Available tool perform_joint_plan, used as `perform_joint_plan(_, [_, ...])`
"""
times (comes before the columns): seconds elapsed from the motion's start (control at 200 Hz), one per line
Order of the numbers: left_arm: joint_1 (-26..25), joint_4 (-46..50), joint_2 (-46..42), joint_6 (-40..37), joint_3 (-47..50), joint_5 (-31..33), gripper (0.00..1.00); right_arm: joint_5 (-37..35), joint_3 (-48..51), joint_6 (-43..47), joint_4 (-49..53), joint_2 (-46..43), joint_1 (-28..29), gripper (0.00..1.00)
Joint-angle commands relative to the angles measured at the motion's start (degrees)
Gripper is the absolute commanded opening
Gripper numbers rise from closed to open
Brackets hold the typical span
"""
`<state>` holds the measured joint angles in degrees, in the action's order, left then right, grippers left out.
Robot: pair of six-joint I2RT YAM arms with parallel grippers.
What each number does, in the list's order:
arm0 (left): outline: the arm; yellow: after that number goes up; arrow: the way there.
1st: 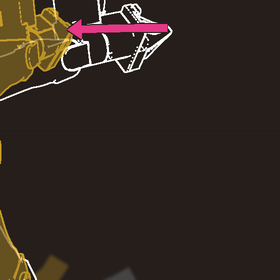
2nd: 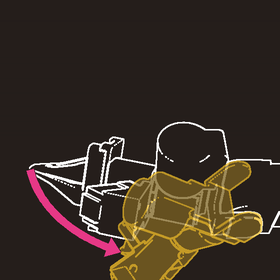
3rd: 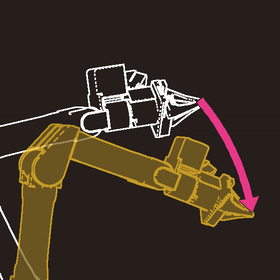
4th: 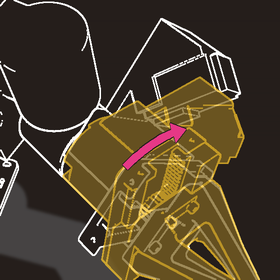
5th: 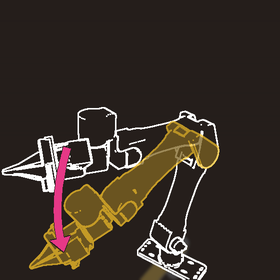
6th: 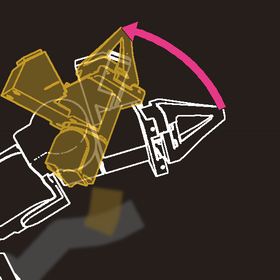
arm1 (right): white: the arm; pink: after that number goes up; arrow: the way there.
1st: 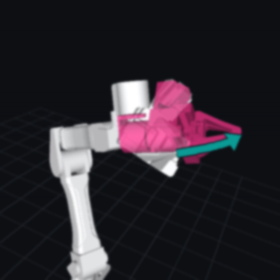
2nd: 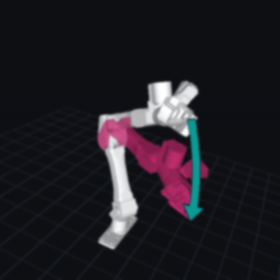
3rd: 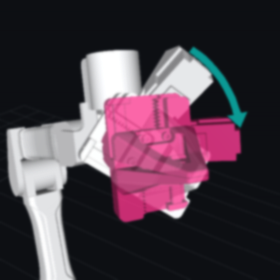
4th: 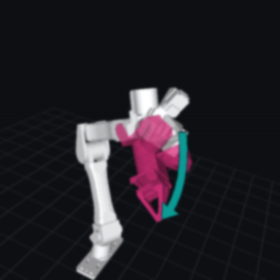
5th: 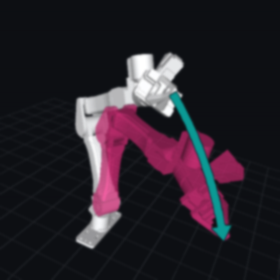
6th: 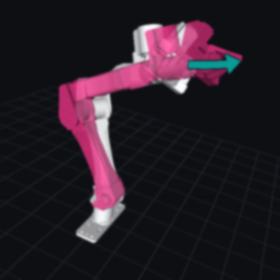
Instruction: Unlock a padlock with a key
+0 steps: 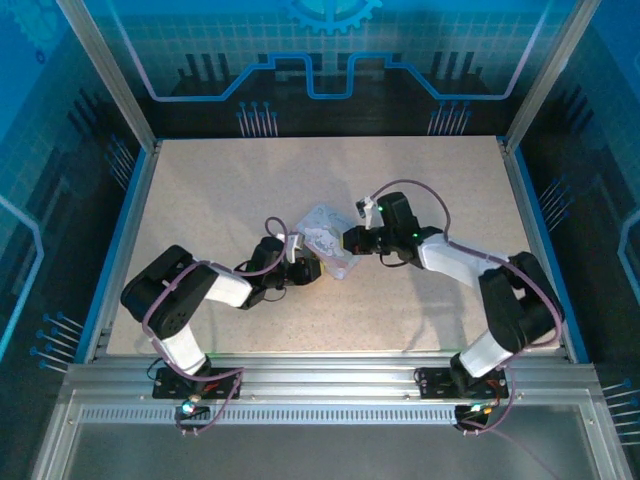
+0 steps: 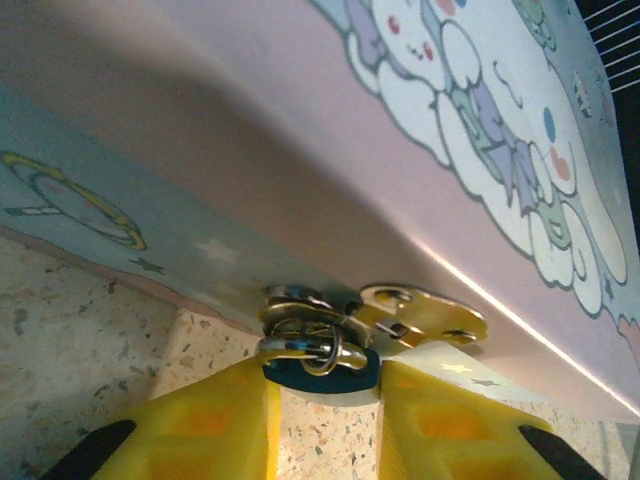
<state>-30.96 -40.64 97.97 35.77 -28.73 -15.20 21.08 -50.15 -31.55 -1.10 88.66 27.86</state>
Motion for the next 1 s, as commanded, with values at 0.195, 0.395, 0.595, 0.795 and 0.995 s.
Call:
perform_joint_plan(0.195, [-0.94,7.18,-6.91,5.14,-2.69,-1.05,0.27,-9.96,9.18,10.27,5.53,-11.79,8.76,0.00])
perform_joint_plan(0.395, [-0.99,12.46,-8.50,5.24,-5.40,-2.97,0.27,-12.30,11.48,13.42,3.49,-8.95,12.43,0.00])
perform_joint_plan(0.595, [-1.10,14.48,-9.20,4.84,-6.34,-3.21,0.26,-17.75,10.03,15.20,4.80,-6.02,12.89,0.00])
perform_joint_plan(0.795, [-1.12,14.80,-8.95,4.84,-6.60,-3.43,0.26,-17.12,9.38,16.63,2.76,-4.83,10.06,0.00])
perform_joint_plan(0.995, [-1.19,15.06,-8.85,5.34,-7.28,-3.72,0.26,-16.87,8.69,17.80,1.47,-3.94,7.14,0.00])
